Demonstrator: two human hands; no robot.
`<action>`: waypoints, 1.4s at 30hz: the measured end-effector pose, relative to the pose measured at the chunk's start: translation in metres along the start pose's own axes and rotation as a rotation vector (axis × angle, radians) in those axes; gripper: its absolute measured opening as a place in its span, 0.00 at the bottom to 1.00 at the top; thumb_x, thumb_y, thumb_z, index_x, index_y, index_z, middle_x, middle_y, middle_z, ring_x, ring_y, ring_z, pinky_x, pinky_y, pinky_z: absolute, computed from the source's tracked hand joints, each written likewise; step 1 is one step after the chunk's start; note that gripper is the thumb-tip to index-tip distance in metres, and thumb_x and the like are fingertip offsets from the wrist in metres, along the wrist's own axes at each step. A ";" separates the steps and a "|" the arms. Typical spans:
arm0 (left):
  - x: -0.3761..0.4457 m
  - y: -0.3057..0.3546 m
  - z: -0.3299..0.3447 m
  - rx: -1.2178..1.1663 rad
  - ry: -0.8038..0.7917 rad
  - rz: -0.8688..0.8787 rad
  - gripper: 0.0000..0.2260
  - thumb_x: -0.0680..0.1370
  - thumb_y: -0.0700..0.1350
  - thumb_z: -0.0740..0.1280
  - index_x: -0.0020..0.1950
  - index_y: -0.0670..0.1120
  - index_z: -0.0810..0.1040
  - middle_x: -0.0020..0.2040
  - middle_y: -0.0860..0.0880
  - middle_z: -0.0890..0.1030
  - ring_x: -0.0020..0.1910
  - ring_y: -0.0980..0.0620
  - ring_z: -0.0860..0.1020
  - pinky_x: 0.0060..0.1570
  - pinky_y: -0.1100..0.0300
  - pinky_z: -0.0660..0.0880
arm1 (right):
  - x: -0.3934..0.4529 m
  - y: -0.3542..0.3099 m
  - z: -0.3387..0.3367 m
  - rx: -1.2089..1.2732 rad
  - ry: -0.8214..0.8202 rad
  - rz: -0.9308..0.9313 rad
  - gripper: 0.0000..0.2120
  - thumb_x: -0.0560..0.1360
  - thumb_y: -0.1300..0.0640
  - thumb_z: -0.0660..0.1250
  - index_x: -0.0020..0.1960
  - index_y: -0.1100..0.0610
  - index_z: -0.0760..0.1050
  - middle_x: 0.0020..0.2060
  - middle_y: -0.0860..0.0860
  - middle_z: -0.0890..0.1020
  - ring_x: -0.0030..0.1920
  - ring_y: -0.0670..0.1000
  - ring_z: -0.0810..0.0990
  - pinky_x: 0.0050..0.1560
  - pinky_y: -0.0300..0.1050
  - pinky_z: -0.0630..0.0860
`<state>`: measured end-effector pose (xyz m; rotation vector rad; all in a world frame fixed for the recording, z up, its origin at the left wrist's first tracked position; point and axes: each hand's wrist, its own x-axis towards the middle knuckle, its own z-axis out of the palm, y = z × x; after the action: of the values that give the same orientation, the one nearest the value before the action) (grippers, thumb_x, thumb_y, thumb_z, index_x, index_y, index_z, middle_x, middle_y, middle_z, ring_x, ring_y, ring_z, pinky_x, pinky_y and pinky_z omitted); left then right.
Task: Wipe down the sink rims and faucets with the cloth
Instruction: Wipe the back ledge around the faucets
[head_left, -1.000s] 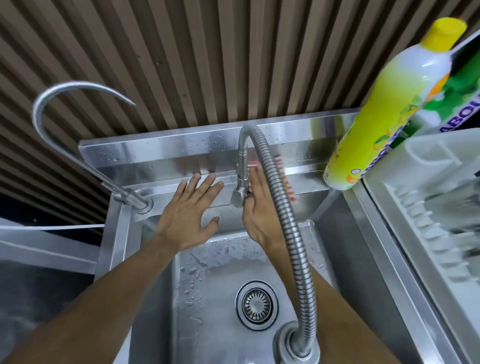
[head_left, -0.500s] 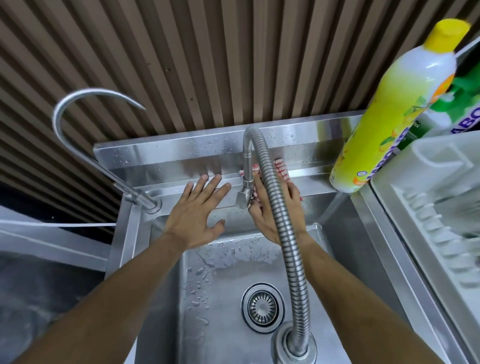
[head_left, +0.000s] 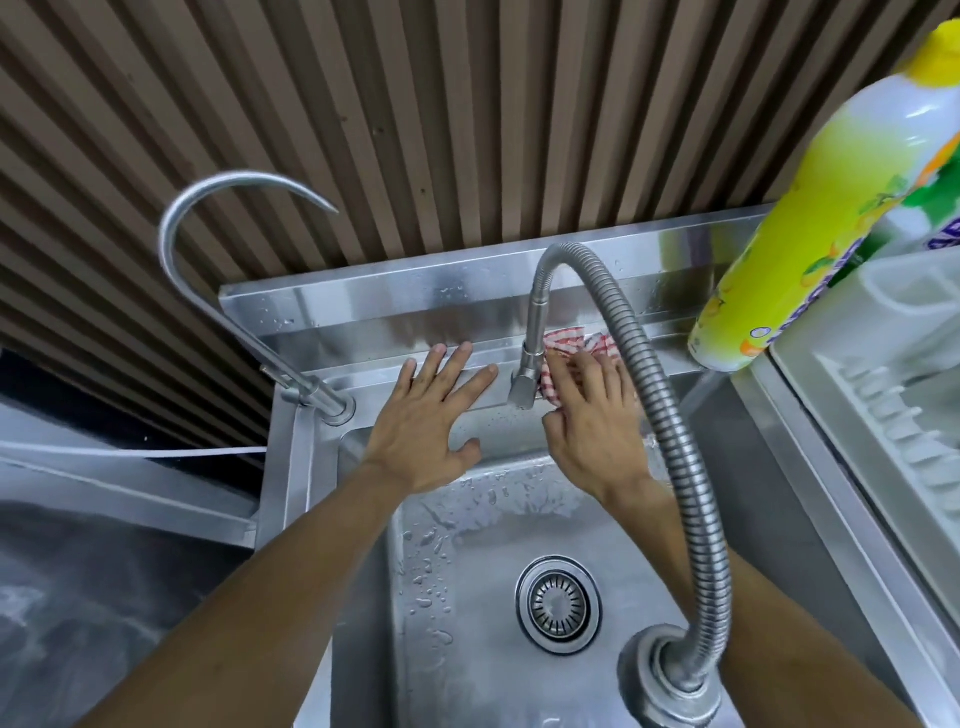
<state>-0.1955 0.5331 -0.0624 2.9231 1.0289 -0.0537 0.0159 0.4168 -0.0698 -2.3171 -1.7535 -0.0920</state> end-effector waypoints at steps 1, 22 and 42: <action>0.000 0.000 0.000 0.000 -0.007 -0.004 0.40 0.76 0.62 0.59 0.83 0.61 0.40 0.83 0.52 0.37 0.82 0.46 0.36 0.79 0.46 0.35 | -0.003 0.003 0.003 0.012 0.005 -0.020 0.31 0.79 0.48 0.51 0.79 0.60 0.64 0.74 0.59 0.68 0.76 0.61 0.63 0.82 0.58 0.45; 0.000 -0.004 -0.004 -0.104 -0.020 0.024 0.34 0.79 0.64 0.47 0.83 0.57 0.42 0.83 0.53 0.36 0.81 0.48 0.34 0.79 0.47 0.34 | -0.050 -0.032 -0.007 1.718 0.744 1.035 0.14 0.84 0.59 0.53 0.46 0.50 0.75 0.40 0.48 0.79 0.42 0.52 0.75 0.42 0.41 0.73; -0.016 -0.055 -0.025 -0.257 -0.192 0.120 0.23 0.86 0.61 0.43 0.82 0.63 0.47 0.81 0.64 0.39 0.76 0.65 0.30 0.74 0.63 0.31 | -0.019 -0.119 0.089 0.942 0.375 0.324 0.26 0.87 0.50 0.43 0.83 0.47 0.38 0.83 0.56 0.38 0.82 0.58 0.34 0.80 0.65 0.40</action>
<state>-0.2424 0.5672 -0.0378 2.6781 0.7685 -0.1797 -0.1110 0.4495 -0.1425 -1.6826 -0.9097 0.2788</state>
